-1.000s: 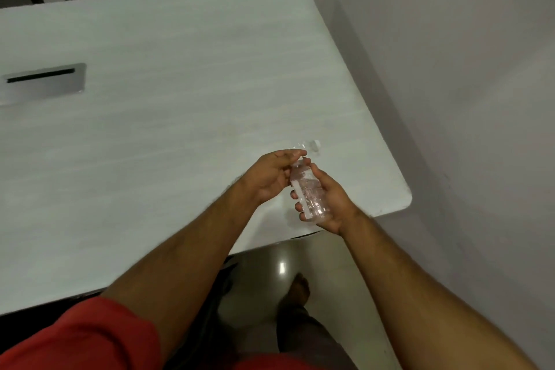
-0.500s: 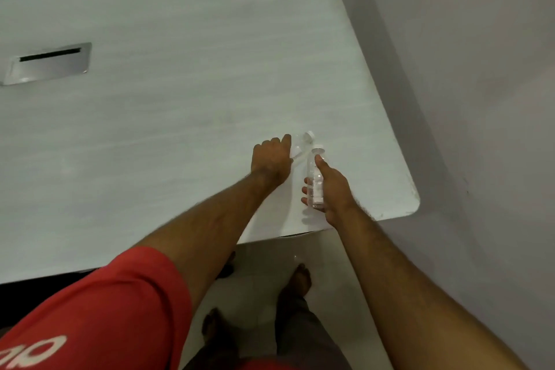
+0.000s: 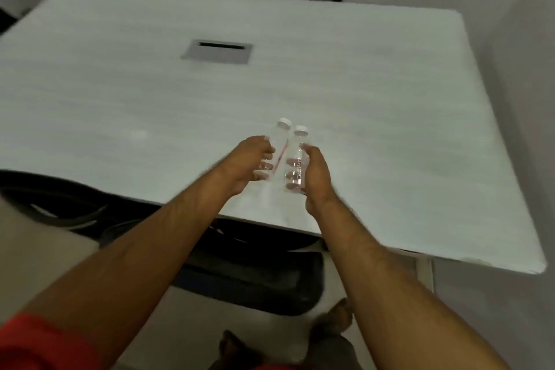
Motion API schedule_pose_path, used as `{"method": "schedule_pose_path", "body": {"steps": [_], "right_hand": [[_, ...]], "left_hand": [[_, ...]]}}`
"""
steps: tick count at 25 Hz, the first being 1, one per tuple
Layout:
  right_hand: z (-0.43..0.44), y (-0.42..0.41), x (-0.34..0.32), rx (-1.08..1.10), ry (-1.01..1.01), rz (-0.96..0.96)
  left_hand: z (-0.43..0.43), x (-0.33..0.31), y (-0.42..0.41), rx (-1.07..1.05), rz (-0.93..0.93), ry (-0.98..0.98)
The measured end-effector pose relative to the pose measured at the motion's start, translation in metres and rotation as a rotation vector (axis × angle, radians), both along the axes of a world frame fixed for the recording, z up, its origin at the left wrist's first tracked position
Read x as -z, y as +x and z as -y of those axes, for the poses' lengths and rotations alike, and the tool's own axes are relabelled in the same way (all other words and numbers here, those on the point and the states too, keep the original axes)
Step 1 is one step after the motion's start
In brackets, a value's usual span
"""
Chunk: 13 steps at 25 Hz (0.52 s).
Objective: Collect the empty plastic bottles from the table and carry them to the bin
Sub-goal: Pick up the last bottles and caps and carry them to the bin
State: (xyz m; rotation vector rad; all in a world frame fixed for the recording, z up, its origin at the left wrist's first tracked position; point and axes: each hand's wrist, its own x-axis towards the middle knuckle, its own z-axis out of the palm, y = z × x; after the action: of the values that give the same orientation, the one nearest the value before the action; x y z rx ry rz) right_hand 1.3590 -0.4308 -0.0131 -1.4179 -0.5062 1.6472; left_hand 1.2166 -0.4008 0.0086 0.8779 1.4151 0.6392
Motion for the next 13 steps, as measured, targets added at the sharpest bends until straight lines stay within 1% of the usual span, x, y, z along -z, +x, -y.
{"method": "schedule_pose_path", "body": {"steps": [5, 7, 9, 13], "right_hand": [[0.007, -0.208, -0.046, -0.237, 0.200, 0.198], [0.006, -0.291, -0.064, -0.278, 0.294, 0.228], [0.001, -0.347, -0.074, -0.282, 0.373, 0.259], [-0.017, -0.483, -0.091, -0.399, 0.491, 0.259]], "left_hand": [[0.040, -0.060, -0.206, -0.380, 0.083, 0.121], [0.057, -0.078, -0.281, -0.520, 0.125, 0.157], [0.067, -0.093, -0.330, -0.619, 0.122, 0.176], [0.078, -0.119, -0.447, -0.831, 0.115, 0.266]]}}
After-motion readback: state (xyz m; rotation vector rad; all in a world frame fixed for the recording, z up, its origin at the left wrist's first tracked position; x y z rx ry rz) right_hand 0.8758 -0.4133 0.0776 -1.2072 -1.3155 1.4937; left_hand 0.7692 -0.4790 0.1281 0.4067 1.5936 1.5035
